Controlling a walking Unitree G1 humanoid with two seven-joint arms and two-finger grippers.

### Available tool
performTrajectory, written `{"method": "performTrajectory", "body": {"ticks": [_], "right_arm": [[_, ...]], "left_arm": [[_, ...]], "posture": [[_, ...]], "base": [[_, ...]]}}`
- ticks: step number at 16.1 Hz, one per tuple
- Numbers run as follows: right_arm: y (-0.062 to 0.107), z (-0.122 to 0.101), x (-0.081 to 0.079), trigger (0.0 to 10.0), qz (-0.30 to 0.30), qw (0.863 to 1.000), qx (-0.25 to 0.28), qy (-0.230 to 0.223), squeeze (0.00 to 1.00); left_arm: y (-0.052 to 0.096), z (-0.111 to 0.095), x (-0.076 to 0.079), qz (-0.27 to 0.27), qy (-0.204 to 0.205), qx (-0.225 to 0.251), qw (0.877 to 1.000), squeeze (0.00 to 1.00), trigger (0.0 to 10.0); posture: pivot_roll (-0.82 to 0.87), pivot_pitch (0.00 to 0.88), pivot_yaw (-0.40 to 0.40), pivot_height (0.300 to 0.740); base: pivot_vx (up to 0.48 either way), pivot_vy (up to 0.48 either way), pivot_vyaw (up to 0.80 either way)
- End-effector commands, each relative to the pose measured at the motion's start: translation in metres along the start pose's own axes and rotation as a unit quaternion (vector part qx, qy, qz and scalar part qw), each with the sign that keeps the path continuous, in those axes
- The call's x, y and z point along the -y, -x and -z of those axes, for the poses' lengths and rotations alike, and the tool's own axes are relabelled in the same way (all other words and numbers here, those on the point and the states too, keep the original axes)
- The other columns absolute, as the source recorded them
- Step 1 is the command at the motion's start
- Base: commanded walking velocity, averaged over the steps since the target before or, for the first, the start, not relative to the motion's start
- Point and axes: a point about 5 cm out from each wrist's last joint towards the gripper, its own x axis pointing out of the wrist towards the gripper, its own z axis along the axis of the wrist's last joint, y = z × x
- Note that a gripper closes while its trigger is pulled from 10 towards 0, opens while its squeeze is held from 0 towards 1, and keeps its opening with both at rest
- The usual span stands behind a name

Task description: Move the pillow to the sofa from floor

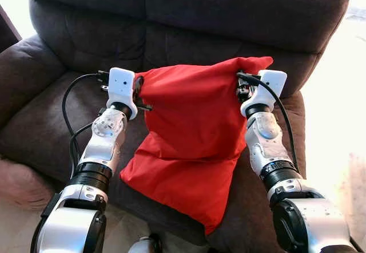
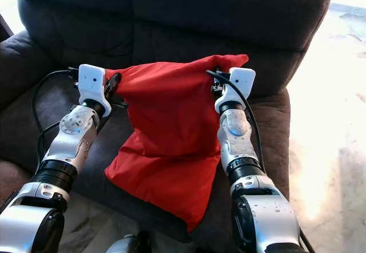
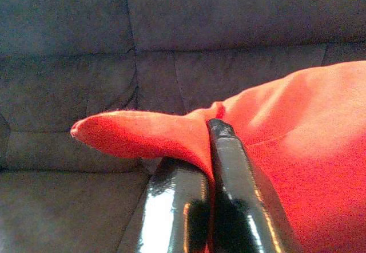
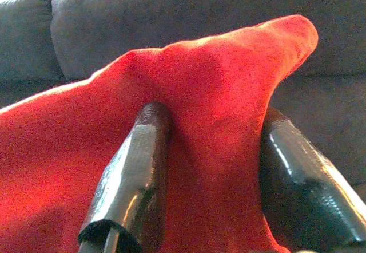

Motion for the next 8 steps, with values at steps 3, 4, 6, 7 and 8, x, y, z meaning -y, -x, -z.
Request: {"method": "performTrajectory", "body": {"ticks": [3, 4, 6, 7, 8], "right_arm": [[0.0000, -0.0041, 0.0027, 10.0, 0.006, 1.000, 0.013, 0.000, 0.00], [-0.0002, -0.0050, 0.0018, 10.0, 0.006, 1.000, 0.016, -0.002, 0.00], [-0.0003, -0.0058, 0.0015, 10.0, 0.006, 1.000, 0.019, -0.003, 0.00], [-0.0005, -0.0069, 0.0021, 10.0, 0.008, 1.000, 0.021, -0.004, 0.00], [-0.0007, -0.0079, 0.0027, 10.0, 0.010, 1.000, 0.024, -0.004, 0.00]], "left_arm": [[-0.0036, -0.0103, -0.0030, 0.001, -0.007, 0.022, 1.000, 1.00, 10.0], [-0.0035, -0.0106, -0.0030, 0.002, -0.007, 0.023, 1.000, 1.00, 10.0], [-0.0037, -0.0107, -0.0029, 0.002, -0.008, 0.024, 1.000, 1.00, 10.0], [-0.0040, -0.0116, -0.0047, -0.007, -0.023, 0.025, 0.999, 0.00, 10.0], [-0.0041, -0.0126, -0.0058, -0.011, -0.025, 0.028, 0.999, 0.00, 10.0]], "posture": [[0.18, 0.163, 0.004, 0.740], [0.18, 0.162, 0.004, 0.740], [0.18, 0.161, 0.005, 0.740], [0.18, 0.160, 0.004, 0.740], [0.18, 0.160, 0.004, 0.740]], "base": [[0.000, 0.000, 0.00], [0.000, 0.000, 0.00], [0.000, 0.000, 0.00], [0.000, 0.000, 0.00], [0.000, 0.000, 0.00]]}}
